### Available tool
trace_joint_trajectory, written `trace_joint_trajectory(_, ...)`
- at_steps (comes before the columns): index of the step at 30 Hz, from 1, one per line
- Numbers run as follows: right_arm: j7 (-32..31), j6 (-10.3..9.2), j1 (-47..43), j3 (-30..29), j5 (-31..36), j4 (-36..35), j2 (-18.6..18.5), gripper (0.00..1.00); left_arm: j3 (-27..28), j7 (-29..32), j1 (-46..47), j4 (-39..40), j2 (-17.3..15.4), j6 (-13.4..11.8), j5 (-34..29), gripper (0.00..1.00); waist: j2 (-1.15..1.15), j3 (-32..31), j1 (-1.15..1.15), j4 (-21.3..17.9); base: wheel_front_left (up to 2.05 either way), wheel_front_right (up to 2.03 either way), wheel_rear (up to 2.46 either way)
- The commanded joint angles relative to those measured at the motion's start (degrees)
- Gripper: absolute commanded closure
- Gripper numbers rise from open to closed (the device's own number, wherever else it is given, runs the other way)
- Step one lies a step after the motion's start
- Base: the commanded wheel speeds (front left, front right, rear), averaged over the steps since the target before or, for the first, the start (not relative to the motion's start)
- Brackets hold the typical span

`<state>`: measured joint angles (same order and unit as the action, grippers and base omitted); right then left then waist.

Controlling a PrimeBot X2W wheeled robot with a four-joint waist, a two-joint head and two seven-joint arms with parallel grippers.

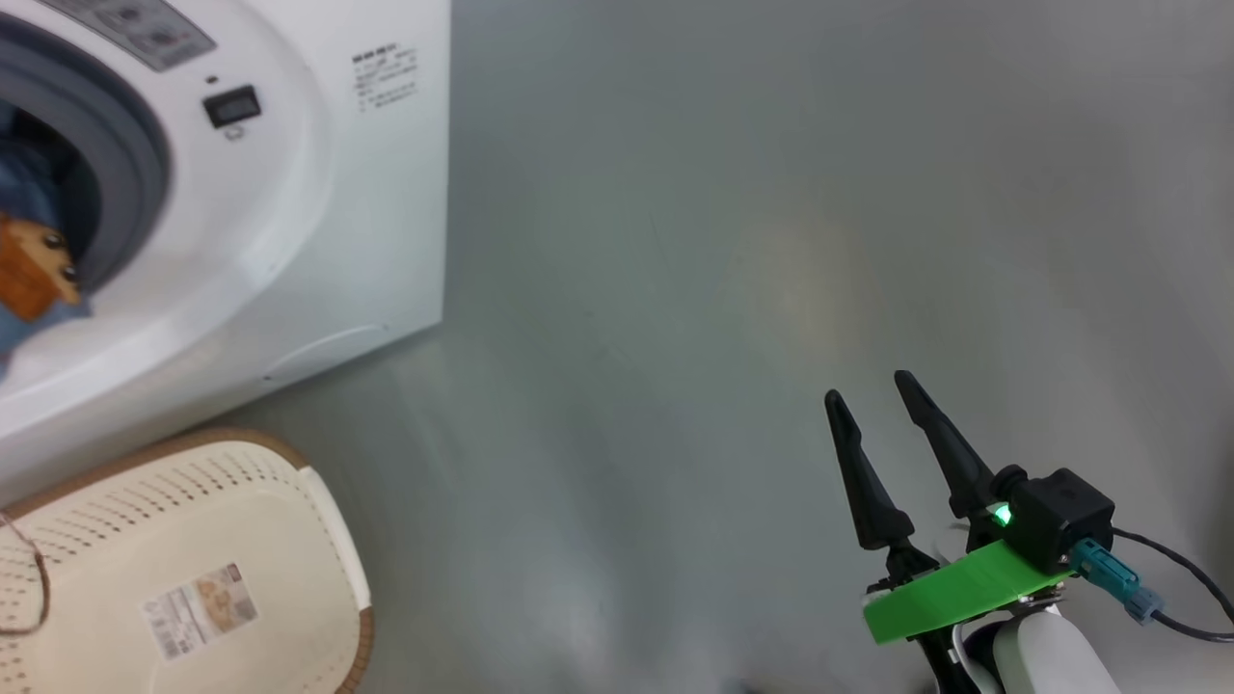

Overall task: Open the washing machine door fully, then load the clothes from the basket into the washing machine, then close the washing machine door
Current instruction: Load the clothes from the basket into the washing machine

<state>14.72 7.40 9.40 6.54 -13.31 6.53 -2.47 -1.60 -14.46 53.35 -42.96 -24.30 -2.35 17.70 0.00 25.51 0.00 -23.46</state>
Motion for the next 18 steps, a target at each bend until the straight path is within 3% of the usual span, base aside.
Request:
trace_joint_trajectory(1,0.3,0.09,0.5,1.2,-0.3,-1.5,-0.4,0.00,1.8,-0.5,2.0,0.9,-3.5,0.5,-0.5,1.00,0.00,2.4,0.00,-1.4,0.00,0.00,0.00)
trace_joint_trajectory(11,0.3,0.09,0.2,1.3,1.0,-3.1,-0.4,0.00,2.9,-0.5,11.0,-2.6,-6.8,2.7,-3.6,1.00,0.00,8.1,0.00,-2.2,0.00,0.00,0.00)
trace_joint_trajectory(18,0.3,0.09,-0.2,2.2,0.2,-3.6,-0.4,0.00,3.7,-0.5,17.6,-1.7,-8.4,2.5,-5.3,1.00,0.00,11.8,0.00,-2.4,0.00,0.00,0.00)
